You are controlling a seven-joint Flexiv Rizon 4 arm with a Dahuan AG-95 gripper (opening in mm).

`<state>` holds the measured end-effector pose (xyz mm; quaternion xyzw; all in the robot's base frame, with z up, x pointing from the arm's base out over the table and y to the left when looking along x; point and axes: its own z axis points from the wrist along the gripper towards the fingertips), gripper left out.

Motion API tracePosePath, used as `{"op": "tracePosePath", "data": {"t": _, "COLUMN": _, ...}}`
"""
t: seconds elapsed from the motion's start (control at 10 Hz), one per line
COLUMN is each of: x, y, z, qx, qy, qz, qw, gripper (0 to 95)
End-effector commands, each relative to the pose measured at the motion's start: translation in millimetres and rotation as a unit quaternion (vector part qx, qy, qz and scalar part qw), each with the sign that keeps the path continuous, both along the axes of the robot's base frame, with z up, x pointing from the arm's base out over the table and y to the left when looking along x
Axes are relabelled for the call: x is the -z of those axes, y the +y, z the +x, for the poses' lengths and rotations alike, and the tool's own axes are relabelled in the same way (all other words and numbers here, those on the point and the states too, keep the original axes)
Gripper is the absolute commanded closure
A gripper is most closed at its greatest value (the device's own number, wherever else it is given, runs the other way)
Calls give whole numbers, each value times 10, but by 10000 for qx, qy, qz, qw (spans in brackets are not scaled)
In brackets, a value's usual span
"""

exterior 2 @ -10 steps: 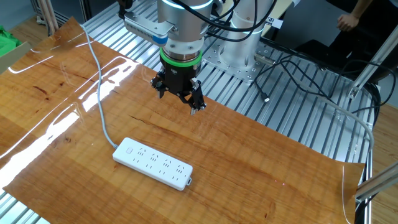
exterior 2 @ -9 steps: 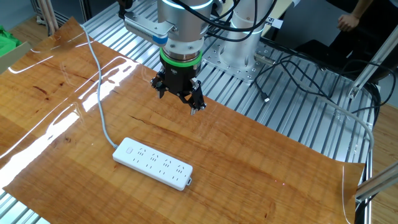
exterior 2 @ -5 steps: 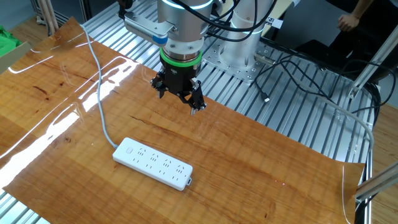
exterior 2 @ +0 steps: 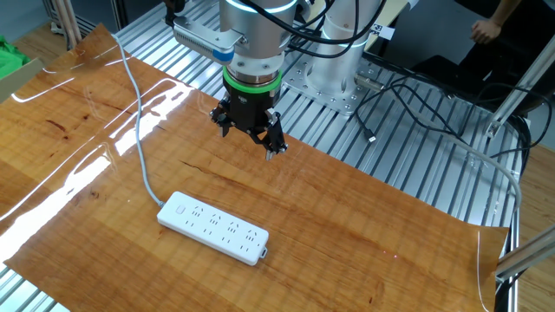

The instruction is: Turn on the power strip by pressing the button

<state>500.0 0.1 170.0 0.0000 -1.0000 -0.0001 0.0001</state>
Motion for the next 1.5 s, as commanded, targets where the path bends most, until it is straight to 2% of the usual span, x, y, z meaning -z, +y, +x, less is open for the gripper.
{"op": "tracePosePath", "data": {"t": 0.1, "x": 3, "y": 1, "z": -1, "qx": 443, "qy": 102, "qz": -131, "qw": 9989, "gripper": 950}}
{"op": "tracePosePath", "data": {"t": 1.5, "x": 59, "y": -35, "z": 12, "qx": 374, "qy": 118, "qz": -142, "qw": 9991, "gripper": 950}}
